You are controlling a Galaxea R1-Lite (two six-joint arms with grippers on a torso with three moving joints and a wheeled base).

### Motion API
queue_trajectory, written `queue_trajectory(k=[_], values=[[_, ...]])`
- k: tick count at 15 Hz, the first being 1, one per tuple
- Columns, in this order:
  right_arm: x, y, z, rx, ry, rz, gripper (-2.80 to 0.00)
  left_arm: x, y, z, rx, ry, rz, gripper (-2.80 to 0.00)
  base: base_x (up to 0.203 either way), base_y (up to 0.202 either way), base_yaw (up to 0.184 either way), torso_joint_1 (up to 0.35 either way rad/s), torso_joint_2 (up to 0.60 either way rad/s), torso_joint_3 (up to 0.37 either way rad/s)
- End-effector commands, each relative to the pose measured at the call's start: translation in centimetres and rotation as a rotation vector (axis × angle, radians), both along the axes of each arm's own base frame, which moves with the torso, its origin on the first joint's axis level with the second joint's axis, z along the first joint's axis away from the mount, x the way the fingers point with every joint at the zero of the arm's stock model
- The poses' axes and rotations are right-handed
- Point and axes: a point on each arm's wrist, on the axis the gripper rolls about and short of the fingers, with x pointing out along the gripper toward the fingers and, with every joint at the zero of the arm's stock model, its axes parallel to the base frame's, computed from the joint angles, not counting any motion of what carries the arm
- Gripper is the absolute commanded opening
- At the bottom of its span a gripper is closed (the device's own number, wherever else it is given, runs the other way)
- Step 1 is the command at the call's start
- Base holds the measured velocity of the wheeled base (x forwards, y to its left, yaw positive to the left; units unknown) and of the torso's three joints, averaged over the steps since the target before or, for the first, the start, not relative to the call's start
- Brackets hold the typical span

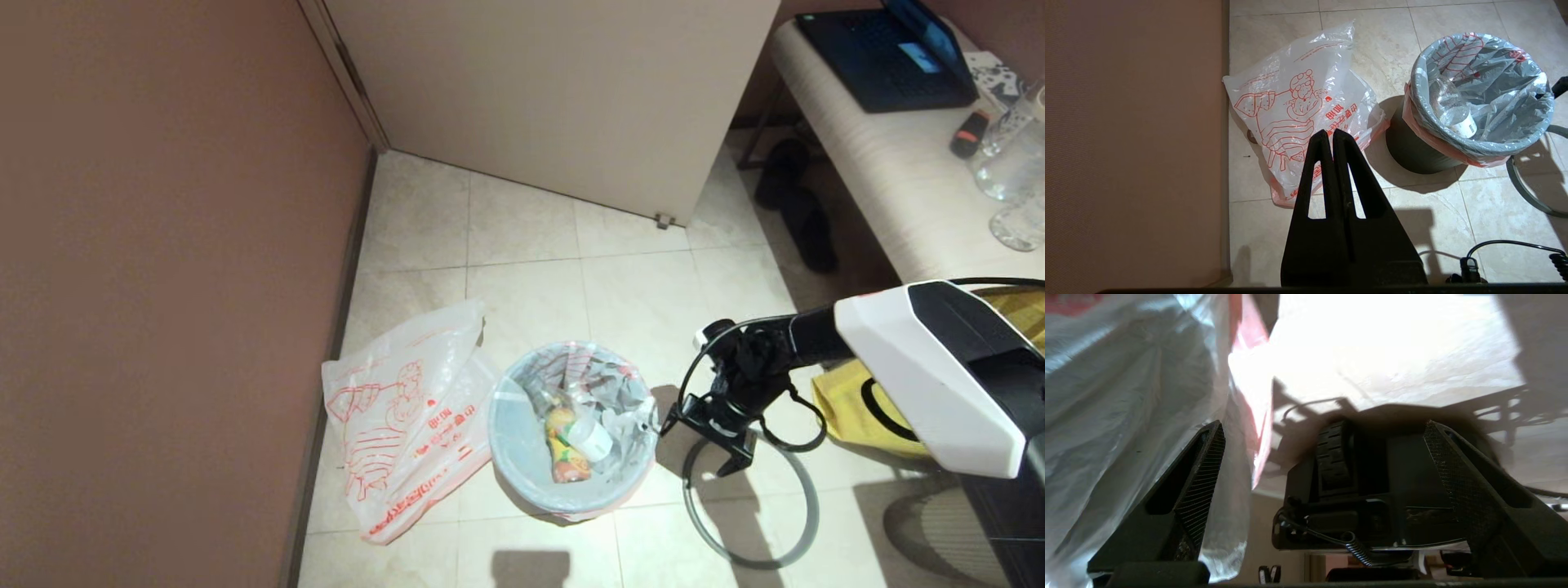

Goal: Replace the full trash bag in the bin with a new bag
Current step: Place the trash bag on the floor

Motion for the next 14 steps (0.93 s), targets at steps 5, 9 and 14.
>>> queue_trajectory(k=[5,9,14], values=[[-4.3,-0.5,10.2,-0.139,-0.228,0.104,0.0,0.0,0.0,0.0,-0.001,0.001,0.001,-2.8,0.0,0.0,0.0,0.0,0.0,0.0],[-10.4,1.5,14.5,-0.178,-0.314,0.325,0.0,0.0,0.0,0.0,-0.001,0.001,-0.001,-2.8,0.0,0.0,0.0,0.0,0.0,0.0],[-13.1,5.2,9.1,-0.23,-0.363,0.634,0.0,0.0,0.0,0.0,-0.001,0.001,0.001,-2.8,0.0,0.0,0.0,0.0,0.0,0.0]])
